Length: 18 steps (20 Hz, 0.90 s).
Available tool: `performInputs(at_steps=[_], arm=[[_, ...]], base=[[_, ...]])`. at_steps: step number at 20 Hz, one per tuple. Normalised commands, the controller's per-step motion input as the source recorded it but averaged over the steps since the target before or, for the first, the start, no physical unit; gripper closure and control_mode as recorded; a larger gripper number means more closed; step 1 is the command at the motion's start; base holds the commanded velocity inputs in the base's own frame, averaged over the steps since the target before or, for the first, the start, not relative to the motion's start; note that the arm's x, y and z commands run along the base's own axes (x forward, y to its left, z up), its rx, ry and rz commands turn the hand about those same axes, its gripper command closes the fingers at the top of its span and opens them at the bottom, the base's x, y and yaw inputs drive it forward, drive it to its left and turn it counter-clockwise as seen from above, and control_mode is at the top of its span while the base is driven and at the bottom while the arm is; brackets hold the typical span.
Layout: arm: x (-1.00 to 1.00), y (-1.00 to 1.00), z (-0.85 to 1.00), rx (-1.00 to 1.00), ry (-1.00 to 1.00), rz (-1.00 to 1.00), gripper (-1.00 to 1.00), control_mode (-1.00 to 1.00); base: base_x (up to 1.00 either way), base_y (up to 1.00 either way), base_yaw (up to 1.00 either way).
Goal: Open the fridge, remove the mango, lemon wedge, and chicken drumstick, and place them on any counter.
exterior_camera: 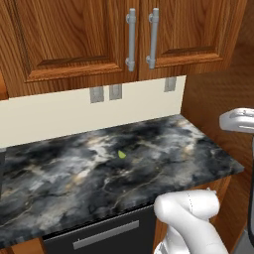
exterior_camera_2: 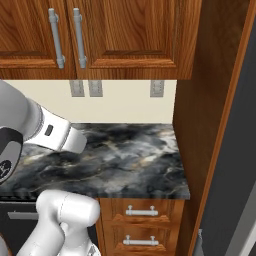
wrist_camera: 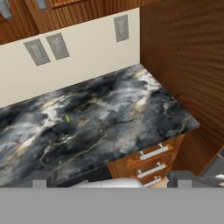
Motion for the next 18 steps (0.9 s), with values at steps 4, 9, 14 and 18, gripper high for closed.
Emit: performInputs(at_steps=[4,9,14,18], arm=[[0.00,0.00,0.00,0.00,0.00,0.00,-1.00,1.00],[0.00,0.00,0.00,0.00,0.00,0.00,-1.00,1.00],[0.00,0.00,0.00,0.00,0.00,0.00,-1.00,1.00],[0.00,0.00,0.00,0.00,0.00,0.00,-1.00,1.00]], base=[[-0.11,0.00,0.00],[-0.63,-0.02,0.00],[-0.85,-0.10,0.00],[-0.86,-0.07,0.00]])
